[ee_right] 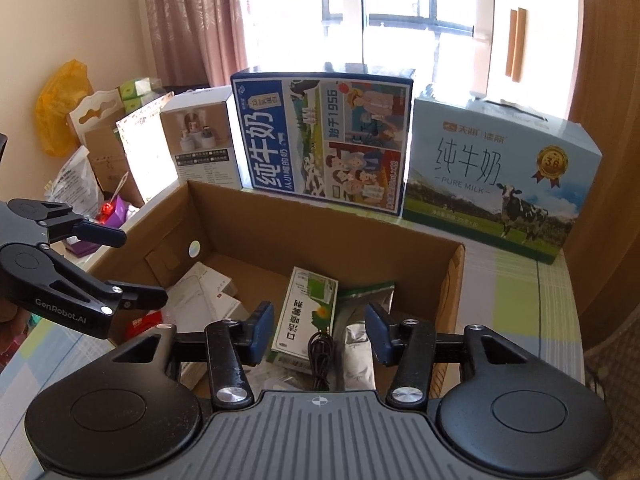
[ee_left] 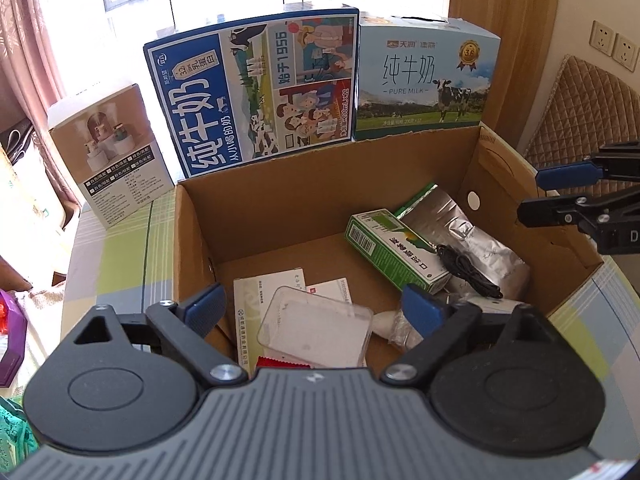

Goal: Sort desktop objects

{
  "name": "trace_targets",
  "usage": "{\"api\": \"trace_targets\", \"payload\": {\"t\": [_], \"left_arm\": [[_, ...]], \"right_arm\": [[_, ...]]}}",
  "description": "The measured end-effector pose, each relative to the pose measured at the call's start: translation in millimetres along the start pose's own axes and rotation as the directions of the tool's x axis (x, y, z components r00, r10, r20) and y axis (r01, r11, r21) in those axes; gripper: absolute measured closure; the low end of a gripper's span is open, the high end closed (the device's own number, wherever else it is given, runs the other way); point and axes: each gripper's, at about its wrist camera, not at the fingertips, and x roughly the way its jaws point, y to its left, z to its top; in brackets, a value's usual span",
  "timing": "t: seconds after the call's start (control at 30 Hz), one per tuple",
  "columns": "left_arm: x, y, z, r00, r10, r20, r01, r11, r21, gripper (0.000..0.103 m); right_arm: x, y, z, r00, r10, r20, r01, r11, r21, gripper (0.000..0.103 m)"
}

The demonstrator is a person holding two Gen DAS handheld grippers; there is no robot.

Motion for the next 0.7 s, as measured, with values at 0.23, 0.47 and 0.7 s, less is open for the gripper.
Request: {"api": "trace_targets", "payload": {"t": [0.23, 0.47, 0.7], "left_arm": [[-14, -4, -6, 1.0, 0.013, 0.001, -0.013, 1.0, 0.018, 0.009], [-37, -12, -14, 1.0, 0.019, 0.007, -0.019, 0.999, 0.025, 0.008], [-65, -24, -23, 1.0, 0.027, 0.016, -0.027, 0.999, 0.033, 0.006]], "right_arm": [[-16, 4, -8, 1.0, -0.011, 0.011, 0.011, 1.0, 0.014, 0.034], [-40, 10, -17, 1.0, -0.014, 0.016, 0.013, 1.0, 0.016, 0.029], [-68, 13, -27, 1.0, -0.021, 0.022, 0.02, 0.999, 0.033, 0.022]]}}
